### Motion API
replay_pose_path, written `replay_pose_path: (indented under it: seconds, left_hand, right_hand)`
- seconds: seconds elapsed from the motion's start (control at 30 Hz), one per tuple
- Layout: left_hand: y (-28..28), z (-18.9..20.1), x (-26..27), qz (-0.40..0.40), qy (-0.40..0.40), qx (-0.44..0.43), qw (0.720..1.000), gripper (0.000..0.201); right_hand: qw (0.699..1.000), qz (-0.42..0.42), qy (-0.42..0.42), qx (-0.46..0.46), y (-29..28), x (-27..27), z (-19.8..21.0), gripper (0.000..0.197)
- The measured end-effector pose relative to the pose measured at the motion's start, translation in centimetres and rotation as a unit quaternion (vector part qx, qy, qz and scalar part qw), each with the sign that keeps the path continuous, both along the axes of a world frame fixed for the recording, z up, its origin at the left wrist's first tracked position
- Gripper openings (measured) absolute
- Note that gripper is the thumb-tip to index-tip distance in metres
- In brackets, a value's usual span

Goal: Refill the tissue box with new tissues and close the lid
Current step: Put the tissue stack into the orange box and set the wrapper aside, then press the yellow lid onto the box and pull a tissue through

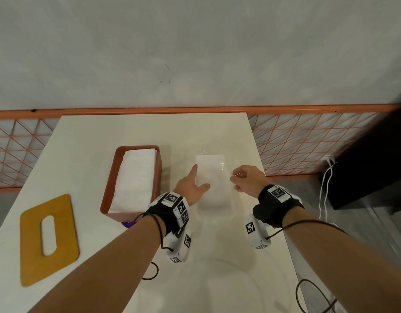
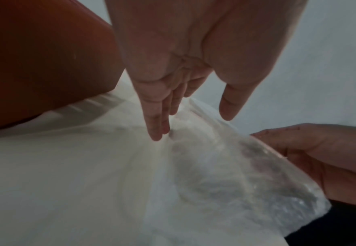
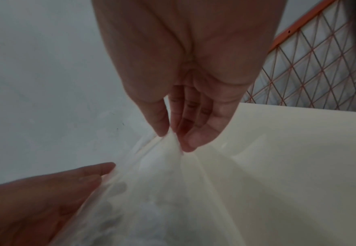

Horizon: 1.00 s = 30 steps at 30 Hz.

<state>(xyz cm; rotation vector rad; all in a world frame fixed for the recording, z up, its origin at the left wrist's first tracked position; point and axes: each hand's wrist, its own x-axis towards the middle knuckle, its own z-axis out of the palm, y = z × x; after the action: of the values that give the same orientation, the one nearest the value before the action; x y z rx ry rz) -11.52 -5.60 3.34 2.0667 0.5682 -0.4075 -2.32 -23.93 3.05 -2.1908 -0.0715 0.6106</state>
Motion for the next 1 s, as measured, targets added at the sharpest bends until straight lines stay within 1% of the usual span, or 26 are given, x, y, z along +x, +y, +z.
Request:
replay_pose_path:
  seconds: [0.07,0.2,0.27,0.33,0.4,0.53,0.63,0.7,0.83,0.9,1.0]
  left_hand:
    - [0.3,0.4,-0.2,0.001,-0.022,-0.020,1.000,0.072]
    - [0.7,2.5,-0.6,0.020,-0.088,-0.054,0.994,0.056]
    - [1.0,4.1,-1.0,0.036,-0.119,-0.045,0.991,0.048]
    - [1.6,5.5,-1.8,0.070,-0.154,-0.038,0.985,0.037]
    - [2.5,6.6,-3.0,0.085,-0.188,-0.015,0.978,0.025]
    - [5.1,8.7,-6.3,0.112,-0.224,0.018,0.968,0.020]
    - [7.9,9.6,-9.3,0.154,-0.242,0.058,0.956,0.021]
    - [10.2,10.0,-11.5,0.188,-0.239,0.081,0.949,0.023]
    - [16.0,9.6,-16.3,0.227,-0.188,0.101,0.950,0.024]
    - [19.2,8.8,-18.7,0.236,-0.152,0.106,0.954,0.026]
    - [23.9,7.3,-21.9,0.238,-0.070,0.111,0.962,0.039]
  right_hand:
    - [1.000,-0.002,-0.007,0.022,-0.1,0.1,0.3,0.008]
    - [0.998,0.007,-0.037,0.047,-0.2,0.0,2.0,0.012]
    - [0.997,0.014,-0.048,0.067,0.0,0.0,3.5,0.014]
    - [0.994,0.028,-0.064,0.086,0.5,-0.3,5.5,0.015]
    - [0.991,0.034,-0.088,0.098,1.4,-0.7,7.5,0.015]
    - [0.983,0.056,-0.137,0.110,4.6,-2.2,11.0,0.013]
    - [0.978,0.078,-0.157,0.114,8.0,-4.1,12.4,0.013]
    - [0.975,0.096,-0.166,0.113,11.1,-5.8,12.9,0.013]
    - [0.970,0.137,-0.168,0.108,18.2,-10.1,13.0,0.016]
    - [0.968,0.152,-0.168,0.112,21.9,-12.6,12.7,0.017]
    - [0.967,0.172,-0.154,0.109,27.3,-16.3,11.4,0.021]
